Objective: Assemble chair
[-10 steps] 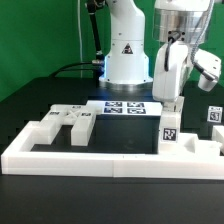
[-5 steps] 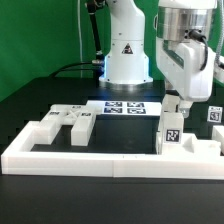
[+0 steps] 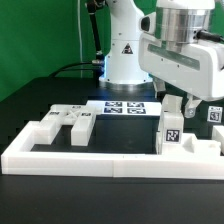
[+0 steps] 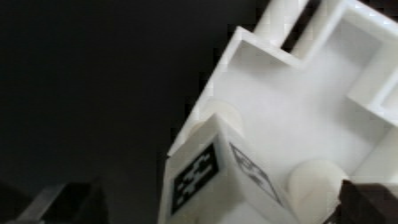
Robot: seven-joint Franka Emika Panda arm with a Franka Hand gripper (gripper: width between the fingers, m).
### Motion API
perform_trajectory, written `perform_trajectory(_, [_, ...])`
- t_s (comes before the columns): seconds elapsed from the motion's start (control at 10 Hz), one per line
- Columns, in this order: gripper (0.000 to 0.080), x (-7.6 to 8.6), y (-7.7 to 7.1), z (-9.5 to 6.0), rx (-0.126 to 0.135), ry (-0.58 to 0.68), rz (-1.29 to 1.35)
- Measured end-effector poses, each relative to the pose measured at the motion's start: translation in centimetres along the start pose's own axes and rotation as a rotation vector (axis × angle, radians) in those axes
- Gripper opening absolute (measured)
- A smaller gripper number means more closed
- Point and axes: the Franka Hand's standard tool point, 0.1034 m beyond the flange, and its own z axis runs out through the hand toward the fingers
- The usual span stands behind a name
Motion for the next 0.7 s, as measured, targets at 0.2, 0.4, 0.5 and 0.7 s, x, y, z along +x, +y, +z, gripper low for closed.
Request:
perform_trajectory(0.2, [0.0649,0.05,-0.03,-0.04,0.001,0.003,-0.206])
perform_trajectory(0.4, [0.0649,0.2,-0.25,-0.3,0.01,0.012,-0.385])
perform_trajectory(0.5, [0.0649,0.24,-0.28,-0.32,0.011,0.014,-0.447])
perform_trajectory(0.7, [0.0649,0.4,-0.23,-0.34,0.009,0.017,-0.574])
